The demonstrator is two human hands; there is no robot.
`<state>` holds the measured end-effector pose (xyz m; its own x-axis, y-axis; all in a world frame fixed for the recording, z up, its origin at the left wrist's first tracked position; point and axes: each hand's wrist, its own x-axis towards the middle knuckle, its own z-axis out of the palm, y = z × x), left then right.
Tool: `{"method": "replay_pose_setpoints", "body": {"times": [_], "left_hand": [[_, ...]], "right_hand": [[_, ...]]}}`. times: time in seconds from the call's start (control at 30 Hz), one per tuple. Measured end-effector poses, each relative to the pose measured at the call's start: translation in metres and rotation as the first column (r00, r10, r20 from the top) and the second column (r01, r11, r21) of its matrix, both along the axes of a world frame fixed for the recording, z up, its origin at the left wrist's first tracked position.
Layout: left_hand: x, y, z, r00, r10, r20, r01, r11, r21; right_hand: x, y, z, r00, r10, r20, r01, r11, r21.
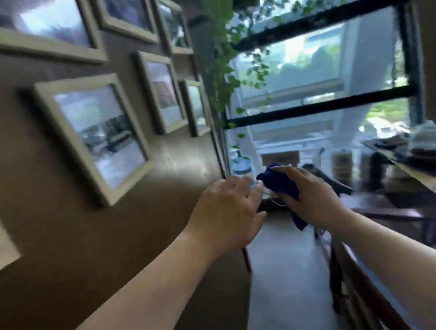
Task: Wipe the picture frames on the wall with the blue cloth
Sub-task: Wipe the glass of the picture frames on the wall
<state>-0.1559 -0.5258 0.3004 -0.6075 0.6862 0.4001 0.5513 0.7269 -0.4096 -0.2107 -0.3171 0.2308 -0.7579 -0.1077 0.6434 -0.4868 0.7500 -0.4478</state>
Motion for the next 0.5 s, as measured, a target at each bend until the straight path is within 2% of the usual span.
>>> {"method": "replay_pose_setpoints", "body": {"times": [0.1,0.27,0.37,0.5], "left_hand": [[-0.005,-0.029,0.018,0.992,0.115,-0.059,-0.114,0.993,0.011],[-0.009,-0.061,0.047,0.951,0.276,-0.139,-0.281,0.96,-0.013],[-0.012,-0.08,0.073,0.9,0.387,-0.2,-0.403,0.914,-0.044],[-0.01,-0.098,0.116,0.802,0.514,-0.304,-0.559,0.826,-0.079]], "right_hand": [[-0.032,-0.045,0.025,0.987,0.15,-0.05,-0.15,0.989,0.001],[-0.072,-0.093,0.056,0.946,0.298,-0.124,-0.304,0.952,-0.029],[-0.101,-0.118,0.08,0.896,0.405,-0.181,-0.418,0.908,-0.039],[-0.133,-0.14,0.115,0.844,0.47,-0.259,-0.492,0.871,-0.023]]}}
